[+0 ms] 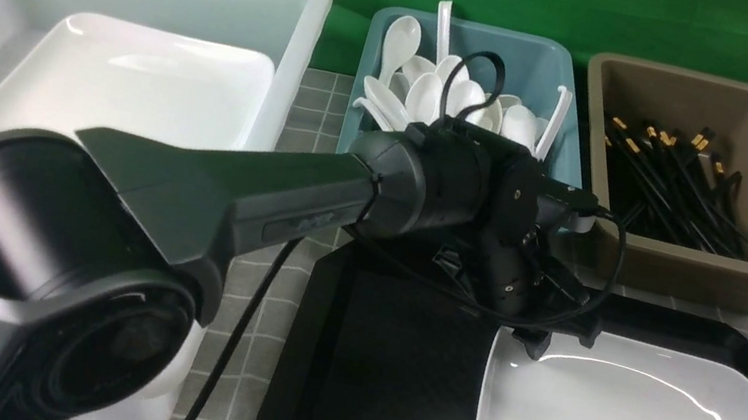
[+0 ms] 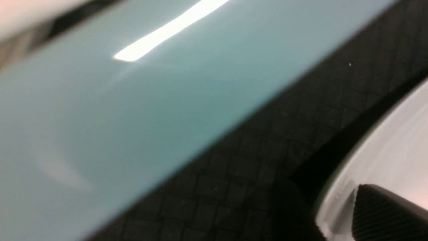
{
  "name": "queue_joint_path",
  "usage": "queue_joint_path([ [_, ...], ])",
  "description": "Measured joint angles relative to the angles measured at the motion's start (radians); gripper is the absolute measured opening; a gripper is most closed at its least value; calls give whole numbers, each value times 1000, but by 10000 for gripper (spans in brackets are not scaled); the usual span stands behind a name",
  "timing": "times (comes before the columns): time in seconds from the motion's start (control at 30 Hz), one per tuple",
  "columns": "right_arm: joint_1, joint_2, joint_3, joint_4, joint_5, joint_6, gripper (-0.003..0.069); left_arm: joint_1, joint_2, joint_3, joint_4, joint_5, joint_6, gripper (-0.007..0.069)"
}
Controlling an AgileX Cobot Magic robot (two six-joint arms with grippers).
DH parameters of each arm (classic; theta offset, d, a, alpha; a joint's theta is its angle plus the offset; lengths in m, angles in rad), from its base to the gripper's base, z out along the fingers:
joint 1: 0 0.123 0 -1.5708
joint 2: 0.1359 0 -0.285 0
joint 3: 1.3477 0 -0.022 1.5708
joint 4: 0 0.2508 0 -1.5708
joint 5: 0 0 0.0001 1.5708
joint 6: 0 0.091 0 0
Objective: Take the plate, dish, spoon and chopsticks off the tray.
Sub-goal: Use the left arm to grab a plate from the dinner plate, then use the left arm to put the plate into the large storage box on the left
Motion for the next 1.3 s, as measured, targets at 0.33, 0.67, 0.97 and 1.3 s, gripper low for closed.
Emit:
queue_joint_path([
  [0.33, 0, 0, 0, 3, -7, 0, 24, 23, -140, 2, -52, 146, 9, 89],
  [0.67, 0, 0, 0, 18, -54, 0, 24, 32, -312, 2, -12, 238, 24, 30],
  [0.97, 0, 0, -45, 22, -71, 0, 26, 36, -422, 6, 35, 265, 12, 30],
  [1.3, 0, 0, -187, 131, -90, -42, 27, 156, -538, -54, -12, 301, 5, 30],
])
